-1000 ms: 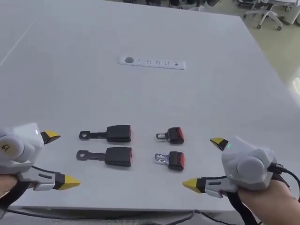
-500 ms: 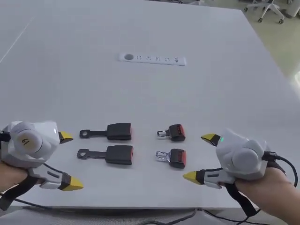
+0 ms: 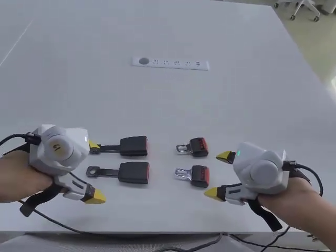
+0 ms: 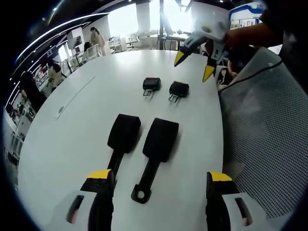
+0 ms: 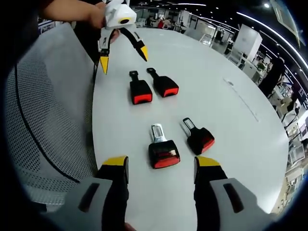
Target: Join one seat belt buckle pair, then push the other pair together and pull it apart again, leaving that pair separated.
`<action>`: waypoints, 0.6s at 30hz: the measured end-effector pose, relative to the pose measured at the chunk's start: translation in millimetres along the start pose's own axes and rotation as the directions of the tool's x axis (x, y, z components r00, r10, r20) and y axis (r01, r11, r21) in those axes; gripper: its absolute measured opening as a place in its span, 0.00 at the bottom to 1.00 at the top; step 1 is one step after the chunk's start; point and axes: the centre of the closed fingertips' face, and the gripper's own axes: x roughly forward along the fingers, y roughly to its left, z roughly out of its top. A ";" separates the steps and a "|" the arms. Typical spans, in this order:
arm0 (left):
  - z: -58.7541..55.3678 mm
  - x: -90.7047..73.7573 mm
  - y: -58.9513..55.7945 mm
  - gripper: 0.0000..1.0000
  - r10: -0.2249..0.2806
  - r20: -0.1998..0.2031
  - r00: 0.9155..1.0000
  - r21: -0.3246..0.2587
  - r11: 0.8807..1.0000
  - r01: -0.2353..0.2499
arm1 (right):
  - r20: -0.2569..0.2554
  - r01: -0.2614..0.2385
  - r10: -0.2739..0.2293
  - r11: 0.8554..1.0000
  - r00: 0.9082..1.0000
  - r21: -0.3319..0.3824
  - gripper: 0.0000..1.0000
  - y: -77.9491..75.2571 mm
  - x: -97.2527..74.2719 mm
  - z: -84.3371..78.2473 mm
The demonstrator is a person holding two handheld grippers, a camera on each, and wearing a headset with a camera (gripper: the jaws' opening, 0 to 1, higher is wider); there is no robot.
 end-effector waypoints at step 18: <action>11.0 42.6 -1.6 0.67 -0.089 -0.018 0.996 0.024 0.996 0.089 | -0.055 -0.088 0.085 0.995 0.995 -0.048 0.47 -5.3 21.6 -8.0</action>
